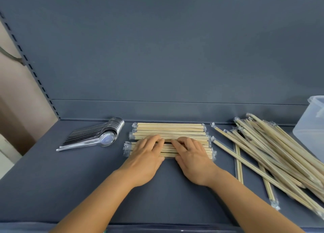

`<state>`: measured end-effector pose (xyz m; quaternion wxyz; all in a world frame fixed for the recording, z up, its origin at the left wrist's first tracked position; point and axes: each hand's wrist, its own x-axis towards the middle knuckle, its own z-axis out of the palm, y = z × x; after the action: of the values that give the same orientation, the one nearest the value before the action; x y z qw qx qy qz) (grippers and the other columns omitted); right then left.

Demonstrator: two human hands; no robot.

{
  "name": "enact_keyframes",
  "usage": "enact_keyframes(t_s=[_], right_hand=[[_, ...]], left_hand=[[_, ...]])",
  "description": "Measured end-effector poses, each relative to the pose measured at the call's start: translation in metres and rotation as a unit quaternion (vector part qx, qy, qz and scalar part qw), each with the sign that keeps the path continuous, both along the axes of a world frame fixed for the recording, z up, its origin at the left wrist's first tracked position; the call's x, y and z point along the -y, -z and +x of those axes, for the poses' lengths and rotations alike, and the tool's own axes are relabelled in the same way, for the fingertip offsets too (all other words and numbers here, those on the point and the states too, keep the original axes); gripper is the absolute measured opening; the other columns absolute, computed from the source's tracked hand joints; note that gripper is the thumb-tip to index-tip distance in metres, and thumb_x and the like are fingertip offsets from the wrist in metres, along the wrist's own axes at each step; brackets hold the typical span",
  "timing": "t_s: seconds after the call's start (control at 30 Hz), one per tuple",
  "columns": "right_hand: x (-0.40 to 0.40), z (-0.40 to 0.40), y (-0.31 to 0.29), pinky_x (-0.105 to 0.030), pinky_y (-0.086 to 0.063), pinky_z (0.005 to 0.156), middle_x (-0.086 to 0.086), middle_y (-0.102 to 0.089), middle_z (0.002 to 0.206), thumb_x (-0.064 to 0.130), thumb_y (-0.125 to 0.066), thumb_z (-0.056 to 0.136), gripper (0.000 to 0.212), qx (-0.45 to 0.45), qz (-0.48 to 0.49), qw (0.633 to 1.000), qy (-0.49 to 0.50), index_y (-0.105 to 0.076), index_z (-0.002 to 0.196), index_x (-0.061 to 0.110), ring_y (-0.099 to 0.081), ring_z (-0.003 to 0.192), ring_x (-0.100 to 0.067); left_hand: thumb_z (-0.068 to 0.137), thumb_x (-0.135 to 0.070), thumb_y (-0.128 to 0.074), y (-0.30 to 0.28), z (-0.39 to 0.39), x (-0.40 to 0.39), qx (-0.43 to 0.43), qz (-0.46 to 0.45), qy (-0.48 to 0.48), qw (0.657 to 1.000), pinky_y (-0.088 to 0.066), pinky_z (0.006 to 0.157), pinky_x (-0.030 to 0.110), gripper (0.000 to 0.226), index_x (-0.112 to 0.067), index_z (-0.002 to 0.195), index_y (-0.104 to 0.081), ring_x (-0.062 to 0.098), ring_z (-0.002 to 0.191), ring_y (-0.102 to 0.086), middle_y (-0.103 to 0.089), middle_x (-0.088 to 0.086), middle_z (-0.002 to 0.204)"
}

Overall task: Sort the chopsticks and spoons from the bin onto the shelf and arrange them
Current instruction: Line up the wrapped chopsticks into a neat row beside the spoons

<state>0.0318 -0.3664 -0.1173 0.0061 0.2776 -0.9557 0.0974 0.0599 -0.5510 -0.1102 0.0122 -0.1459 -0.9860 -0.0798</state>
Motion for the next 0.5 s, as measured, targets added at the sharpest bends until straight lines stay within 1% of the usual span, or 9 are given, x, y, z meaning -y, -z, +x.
enact_keyframes(t_s=[0.03, 0.1, 0.17, 0.23, 0.33, 0.4, 0.5], right_hand=[[-0.001, 0.004, -0.002, -0.029, -0.012, 0.113, 0.0, -0.025, 0.146, 0.049, -0.002, 0.082, 0.077, -0.003, -0.004, 1.0, 0.014, -0.021, 0.15, 0.018, -0.024, 0.134, -0.022], [-0.004, 0.011, -0.006, -0.029, -0.004, 0.115, 0.0, -0.011, 0.155, 0.042, -0.018, 0.095, 0.061, 0.007, -0.018, 0.998, 0.062, -0.011, 0.151, 0.018, -0.009, 0.143, -0.022], [-0.007, 0.019, -0.008, -0.034, 0.002, 0.117, -0.001, 0.005, 0.158, 0.034, -0.028, 0.1, 0.061, 0.043, -0.025, 0.991, 0.126, 0.001, 0.152, 0.018, 0.007, 0.146, -0.022], [-0.009, 0.025, -0.007, -0.038, 0.002, 0.118, -0.003, 0.014, 0.158, 0.034, -0.03, 0.1, 0.065, 0.075, -0.024, 0.98, 0.183, 0.008, 0.151, 0.017, 0.016, 0.145, -0.024], [-0.01, 0.028, -0.001, -0.04, -0.002, 0.119, -0.007, 0.014, 0.158, 0.033, -0.032, 0.1, 0.068, 0.102, -0.043, 0.967, 0.228, 0.009, 0.15, 0.013, 0.019, 0.145, -0.027], [-0.011, 0.026, 0.001, -0.04, -0.003, 0.119, -0.008, 0.012, 0.158, 0.032, -0.033, 0.1, 0.068, 0.107, -0.057, 0.964, 0.238, 0.007, 0.15, 0.011, 0.018, 0.145, -0.028], [-0.012, 0.021, 0.002, -0.039, -0.006, 0.119, -0.007, 0.003, 0.157, 0.03, -0.036, 0.099, 0.065, 0.099, -0.084, 0.964, 0.233, -0.001, 0.149, 0.008, 0.013, 0.146, -0.028]], left_hand=[[0.103, -0.035, -0.026, 0.001, 0.002, -0.001, 0.001, 0.001, -0.018, 1.0, 0.003, 0.117, 0.032, 0.058, -0.016, 0.152, -0.004, 0.017, 0.144, 0.007, 0.005, -0.004, 0.157], [0.102, -0.038, -0.026, 0.003, 0.005, -0.002, 0.013, 0.013, -0.08, 0.997, 0.006, 0.118, 0.038, 0.062, -0.014, 0.152, 0.003, 0.021, 0.145, 0.016, 0.014, 0.0, 0.157], [0.101, -0.041, -0.027, 0.007, 0.007, -0.002, 0.039, 0.025, -0.155, 0.987, 0.004, 0.118, 0.043, 0.067, -0.012, 0.151, 0.006, 0.028, 0.144, 0.02, 0.019, 0.006, 0.156], [0.1, -0.045, -0.026, 0.009, 0.007, -0.002, 0.073, 0.035, -0.211, 0.974, 0.002, 0.118, 0.044, 0.07, -0.01, 0.151, 0.006, 0.033, 0.143, 0.021, 0.021, 0.012, 0.156], [0.099, -0.049, -0.027, 0.011, 0.004, -0.003, 0.088, 0.05, -0.246, 0.964, -0.004, 0.117, 0.046, 0.072, -0.01, 0.152, 0.002, 0.036, 0.144, 0.014, 0.016, 0.016, 0.157], [0.098, -0.049, -0.029, 0.012, 0.002, -0.004, 0.089, 0.059, -0.245, 0.964, -0.006, 0.118, 0.046, 0.073, -0.009, 0.152, 0.0, 0.036, 0.145, 0.01, 0.013, 0.016, 0.157], [0.098, -0.048, -0.033, 0.01, 0.002, -0.005, 0.079, 0.076, -0.231, 0.967, -0.009, 0.118, 0.044, 0.073, -0.007, 0.151, -0.002, 0.033, 0.146, 0.006, 0.012, 0.016, 0.157]])
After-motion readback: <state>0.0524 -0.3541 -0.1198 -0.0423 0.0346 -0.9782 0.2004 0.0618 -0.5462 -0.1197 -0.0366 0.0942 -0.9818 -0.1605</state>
